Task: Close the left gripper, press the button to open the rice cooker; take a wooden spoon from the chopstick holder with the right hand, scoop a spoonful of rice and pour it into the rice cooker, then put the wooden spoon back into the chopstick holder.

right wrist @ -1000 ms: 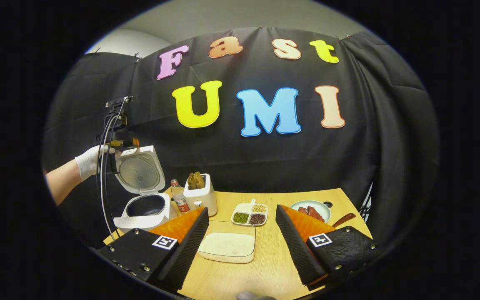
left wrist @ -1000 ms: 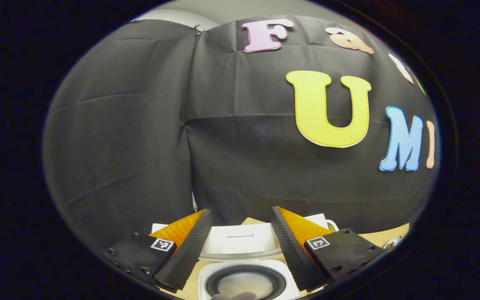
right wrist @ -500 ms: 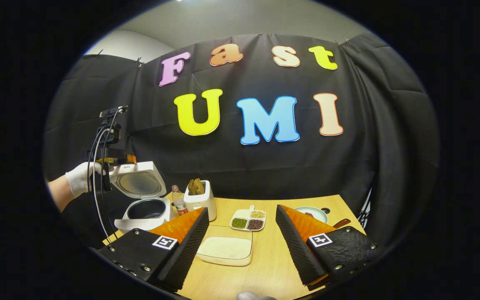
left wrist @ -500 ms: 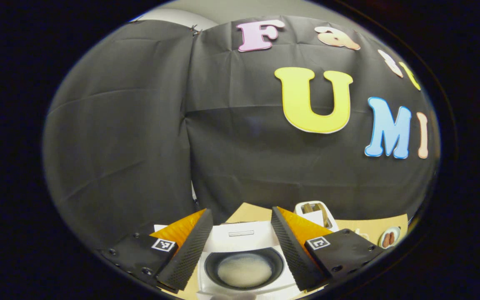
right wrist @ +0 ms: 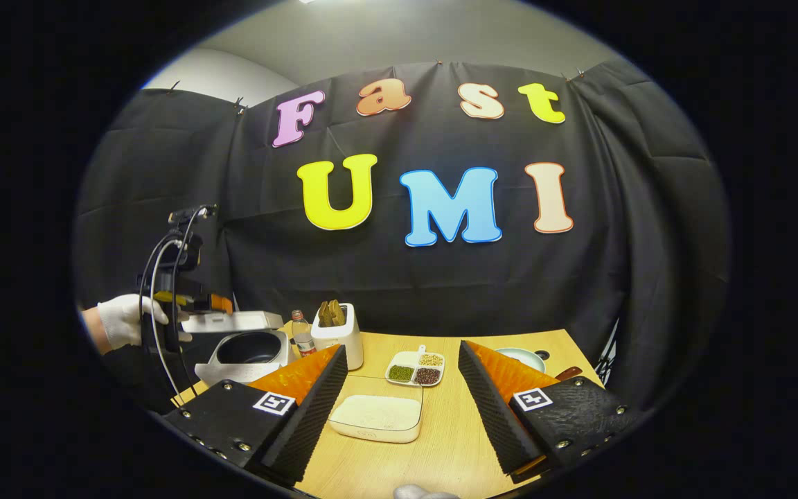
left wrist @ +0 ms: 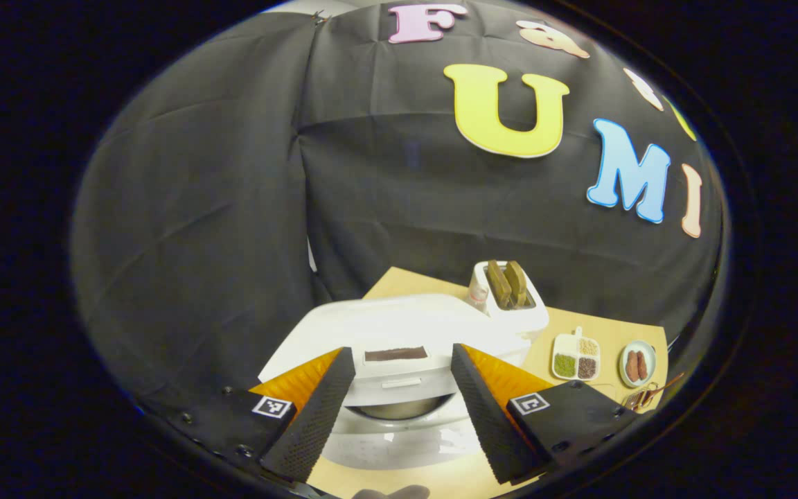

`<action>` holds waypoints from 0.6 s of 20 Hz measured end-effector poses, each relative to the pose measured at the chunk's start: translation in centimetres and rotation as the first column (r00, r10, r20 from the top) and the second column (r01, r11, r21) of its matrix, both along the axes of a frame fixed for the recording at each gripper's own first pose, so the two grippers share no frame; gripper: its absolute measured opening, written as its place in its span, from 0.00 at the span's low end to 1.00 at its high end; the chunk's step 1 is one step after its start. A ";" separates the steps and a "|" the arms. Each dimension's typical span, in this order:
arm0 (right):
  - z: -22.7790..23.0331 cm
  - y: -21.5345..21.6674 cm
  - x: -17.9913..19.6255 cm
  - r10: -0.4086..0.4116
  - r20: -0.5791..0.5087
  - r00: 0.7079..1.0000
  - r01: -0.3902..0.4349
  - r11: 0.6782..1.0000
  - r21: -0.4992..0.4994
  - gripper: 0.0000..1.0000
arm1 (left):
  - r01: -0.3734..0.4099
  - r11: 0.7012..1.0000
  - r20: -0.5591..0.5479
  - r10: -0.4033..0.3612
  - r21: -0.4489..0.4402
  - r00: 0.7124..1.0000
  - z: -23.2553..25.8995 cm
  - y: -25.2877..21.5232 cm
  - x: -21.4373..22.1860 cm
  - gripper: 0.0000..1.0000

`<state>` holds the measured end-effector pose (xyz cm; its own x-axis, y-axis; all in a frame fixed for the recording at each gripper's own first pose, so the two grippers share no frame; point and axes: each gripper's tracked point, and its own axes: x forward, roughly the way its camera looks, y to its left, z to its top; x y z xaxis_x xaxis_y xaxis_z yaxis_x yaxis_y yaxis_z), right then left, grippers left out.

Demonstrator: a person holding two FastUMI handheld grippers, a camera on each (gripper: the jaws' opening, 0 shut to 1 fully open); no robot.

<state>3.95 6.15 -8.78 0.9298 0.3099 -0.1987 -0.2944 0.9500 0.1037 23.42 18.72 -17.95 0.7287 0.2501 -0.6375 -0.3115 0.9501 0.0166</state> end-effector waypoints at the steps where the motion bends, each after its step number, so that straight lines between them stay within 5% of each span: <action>1: 0.1 0.0 0.0 0.001 0.001 1.000 -0.001 1.000 0.006 0.99 | -0.002 1.000 -0.032 0.001 -0.017 0.999 -0.7 -0.4 -0.8 0.98; 12: -0.8 -0.8 -0.5 -0.013 -0.025 1.000 0.013 1.000 0.001 0.99 | 0.007 1.000 -0.151 -0.011 -0.026 0.988 -4.2 -1.0 -3.5 0.99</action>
<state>3.46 5.32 -9.57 0.9284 0.2981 -0.2218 -0.2795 0.9536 0.1116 19.90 17.71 -22.11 0.6257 0.2261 -0.7466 -0.2986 0.9536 0.0385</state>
